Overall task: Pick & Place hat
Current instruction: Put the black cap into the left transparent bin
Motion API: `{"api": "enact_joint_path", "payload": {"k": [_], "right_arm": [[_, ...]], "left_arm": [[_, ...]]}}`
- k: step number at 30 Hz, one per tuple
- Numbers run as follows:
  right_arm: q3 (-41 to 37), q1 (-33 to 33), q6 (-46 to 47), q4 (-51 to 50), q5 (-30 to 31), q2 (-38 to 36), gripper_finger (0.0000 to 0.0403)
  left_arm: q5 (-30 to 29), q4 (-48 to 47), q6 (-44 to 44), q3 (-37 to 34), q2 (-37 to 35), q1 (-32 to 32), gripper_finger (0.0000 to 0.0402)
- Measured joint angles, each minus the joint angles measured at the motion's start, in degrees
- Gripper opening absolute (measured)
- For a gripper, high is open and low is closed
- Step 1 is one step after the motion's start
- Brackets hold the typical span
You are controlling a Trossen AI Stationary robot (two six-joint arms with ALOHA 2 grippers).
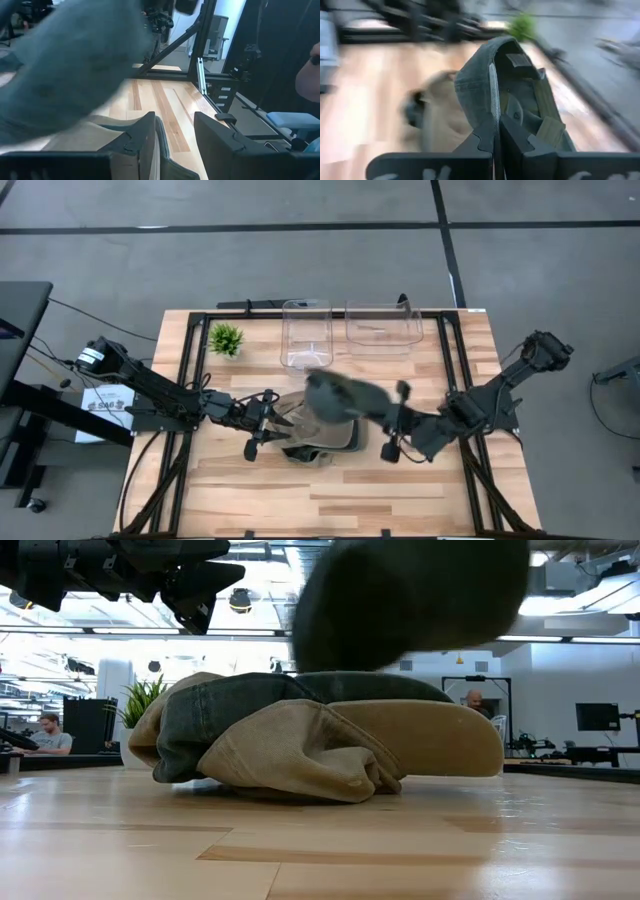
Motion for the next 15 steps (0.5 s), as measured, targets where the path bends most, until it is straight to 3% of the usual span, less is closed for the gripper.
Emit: {"api": "enact_joint_path", "payload": {"k": [3,7,15], "right_arm": [[0.0,-1.6,-9.5,9.0,-5.6,-0.4,0.0002],[0.0,-3.4,-18.7,15.7,-6.8,-4.0,0.0003],[-6.4,-10.2,-24.9,28.6,-7.9,-17.4,0.0002]], "left_arm": [[0.0,0.0,0.0,0.0,0.0,0.0,0.0134],[0.0,0.0,-0.2,0.0,0.0,0.0,0.0134],[0.0,-0.3,-0.2,0.0,0.0,0.0,0.0134]]}}
